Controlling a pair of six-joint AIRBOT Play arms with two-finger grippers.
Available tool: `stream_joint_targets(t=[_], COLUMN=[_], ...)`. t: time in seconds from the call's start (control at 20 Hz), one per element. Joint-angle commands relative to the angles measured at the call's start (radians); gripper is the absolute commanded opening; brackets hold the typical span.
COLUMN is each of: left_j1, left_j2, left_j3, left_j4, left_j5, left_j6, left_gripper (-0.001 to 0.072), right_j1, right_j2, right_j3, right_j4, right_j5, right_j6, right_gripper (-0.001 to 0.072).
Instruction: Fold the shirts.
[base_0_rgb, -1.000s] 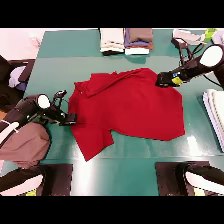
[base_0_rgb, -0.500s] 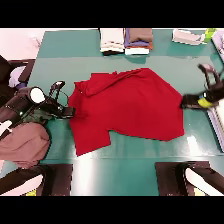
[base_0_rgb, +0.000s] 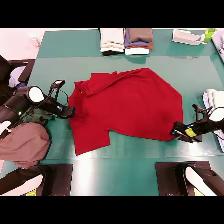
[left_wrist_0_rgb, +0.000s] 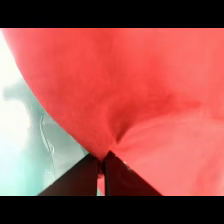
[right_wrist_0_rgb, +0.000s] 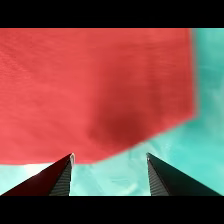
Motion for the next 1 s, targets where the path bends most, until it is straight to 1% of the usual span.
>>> stream_joint_targets(t=[0.0,0.15,0.25,0.35,0.4,0.55,0.65,0.8,0.95], left_j1=[0.000,0.000,0.000,0.000,0.001,0.001,0.001,0.001,0.001], left_j2=[0.001,0.001,0.001,0.006,0.023,0.151,0.266,0.404,0.479], left_j3=[0.001,0.001,0.002,0.012,0.024,0.136,0.286,0.554,0.821], left_j4=[-0.002,-0.001,0.003,0.027,0.044,0.133,0.169,0.175,0.174], left_j5=[-0.014,-0.024,-0.023,-0.024,-0.023,-0.034,-0.044,-0.021,0.014], left_j6=[0.000,0.016,0.027,0.026,0.026,-0.005,-0.003,0.000,-0.002], left_gripper=[0.0026,0.0026,0.0026,0.0026,0.0025,0.0025,0.0025,0.0026,0.0025], right_j1=[0.060,0.101,0.157,0.217,0.246,0.294,0.291,0.262,0.203], right_j2=[-0.018,-0.109,-0.135,-0.134,-0.122,-0.024,0.060,0.159,0.209], right_j3=[-0.045,-0.044,-0.032,0.016,0.053,0.244,0.429,0.742,1.037], right_j4=[0.027,0.026,0.025,0.002,-0.028,-0.120,-0.165,-0.201,-0.203], right_j5=[-0.098,-0.115,-0.168,-0.187,-0.180,-0.121,-0.092,-0.089,-0.078], right_j6=[0.048,0.050,0.050,0.051,0.051,0.051,0.048,0.024,-0.008], right_gripper=[0.0507,0.0500,0.0311,0.0038,0.0017,0.0017,0.0016,0.0016,0.0016])
